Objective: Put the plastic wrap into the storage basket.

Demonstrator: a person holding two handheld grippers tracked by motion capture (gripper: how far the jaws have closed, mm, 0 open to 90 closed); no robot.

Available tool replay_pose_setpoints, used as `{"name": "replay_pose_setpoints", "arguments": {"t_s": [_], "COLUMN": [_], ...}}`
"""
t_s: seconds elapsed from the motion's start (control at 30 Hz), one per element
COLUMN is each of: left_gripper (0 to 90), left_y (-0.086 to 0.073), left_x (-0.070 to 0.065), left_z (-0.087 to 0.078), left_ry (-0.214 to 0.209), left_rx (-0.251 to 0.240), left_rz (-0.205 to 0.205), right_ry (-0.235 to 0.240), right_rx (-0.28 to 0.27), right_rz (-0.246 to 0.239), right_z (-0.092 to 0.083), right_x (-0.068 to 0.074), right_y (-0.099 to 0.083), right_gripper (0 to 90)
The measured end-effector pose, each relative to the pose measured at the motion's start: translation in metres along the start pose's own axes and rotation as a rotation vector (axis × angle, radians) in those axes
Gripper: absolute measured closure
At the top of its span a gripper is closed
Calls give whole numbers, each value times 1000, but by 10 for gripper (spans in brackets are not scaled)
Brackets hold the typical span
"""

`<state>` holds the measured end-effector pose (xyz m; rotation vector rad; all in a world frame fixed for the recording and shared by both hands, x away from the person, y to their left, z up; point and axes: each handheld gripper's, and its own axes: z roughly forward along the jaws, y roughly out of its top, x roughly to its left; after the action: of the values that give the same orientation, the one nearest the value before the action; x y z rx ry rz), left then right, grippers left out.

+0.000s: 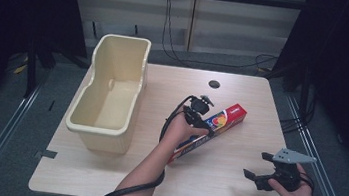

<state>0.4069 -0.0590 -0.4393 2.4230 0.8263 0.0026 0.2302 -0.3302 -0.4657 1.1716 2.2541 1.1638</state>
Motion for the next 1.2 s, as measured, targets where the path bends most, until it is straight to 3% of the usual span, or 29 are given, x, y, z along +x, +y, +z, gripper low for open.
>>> {"name": "replay_pose_setpoints", "arguments": {"t_s": [0.07,0.13,0.3,0.47,0.73,0.83,0.9,1.2], "left_gripper": [100,113,143,164,232,252,269,298], "left_y": [1,3,5,7,7,7,8,9], "left_x": [0,1,-1,0,4,3,3,3], "left_z": [2,3,7,10,17,19,20,26], "left_ry": [7,12,26,9,-4,-13,-9,-11], "left_rx": [-1,15,19,33,79,71,85,128], "left_rz": [-5,21,14,27,-4,1,27,2], "right_ry": [1,2,1,-3,0,0,-1,0], "right_rx": [-5,-5,-4,-6,-10,-9,-12,-12], "right_rz": [-6,-8,-2,-1,3,6,2,6], "right_z": [0,0,0,0,-1,-2,-1,-1], "right_x": [-1,-1,0,-1,-1,-1,-2,-1], "right_y": [0,0,0,0,0,0,0,1], "right_gripper": [42,42,42,42,42,42,42,42]}}
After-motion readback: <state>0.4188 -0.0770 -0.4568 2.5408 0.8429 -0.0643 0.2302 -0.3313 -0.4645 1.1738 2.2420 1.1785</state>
